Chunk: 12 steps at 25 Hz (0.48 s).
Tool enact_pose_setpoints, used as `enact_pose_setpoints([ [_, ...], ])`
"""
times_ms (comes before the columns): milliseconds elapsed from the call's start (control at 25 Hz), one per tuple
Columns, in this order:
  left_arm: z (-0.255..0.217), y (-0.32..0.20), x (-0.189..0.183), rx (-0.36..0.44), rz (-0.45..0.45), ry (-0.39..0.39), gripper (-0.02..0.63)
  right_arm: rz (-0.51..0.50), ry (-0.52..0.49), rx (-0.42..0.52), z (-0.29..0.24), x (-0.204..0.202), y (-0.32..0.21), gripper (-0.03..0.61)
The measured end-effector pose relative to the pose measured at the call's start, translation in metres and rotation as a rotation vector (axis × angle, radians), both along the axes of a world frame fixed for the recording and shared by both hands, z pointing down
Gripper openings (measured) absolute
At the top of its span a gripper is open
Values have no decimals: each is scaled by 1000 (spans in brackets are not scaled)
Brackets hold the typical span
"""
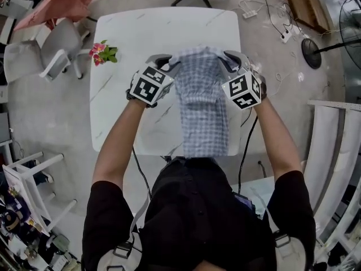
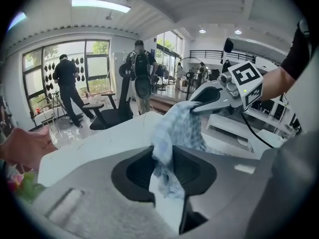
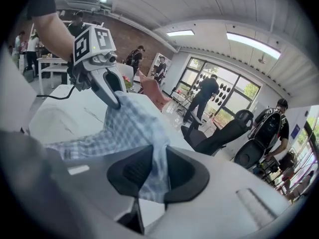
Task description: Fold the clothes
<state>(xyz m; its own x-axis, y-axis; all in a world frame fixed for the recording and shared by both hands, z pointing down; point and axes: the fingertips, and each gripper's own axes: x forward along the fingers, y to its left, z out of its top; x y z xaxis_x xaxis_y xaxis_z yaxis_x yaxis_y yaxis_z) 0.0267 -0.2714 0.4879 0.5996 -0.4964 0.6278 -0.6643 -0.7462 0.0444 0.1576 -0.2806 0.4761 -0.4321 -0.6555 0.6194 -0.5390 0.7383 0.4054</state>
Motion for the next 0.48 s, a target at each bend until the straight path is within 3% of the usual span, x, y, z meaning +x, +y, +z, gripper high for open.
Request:
enact_pose_setpoints([
  [480,-74,149,23,86,185,25,104,20,-7,124,-71,21,153,80],
])
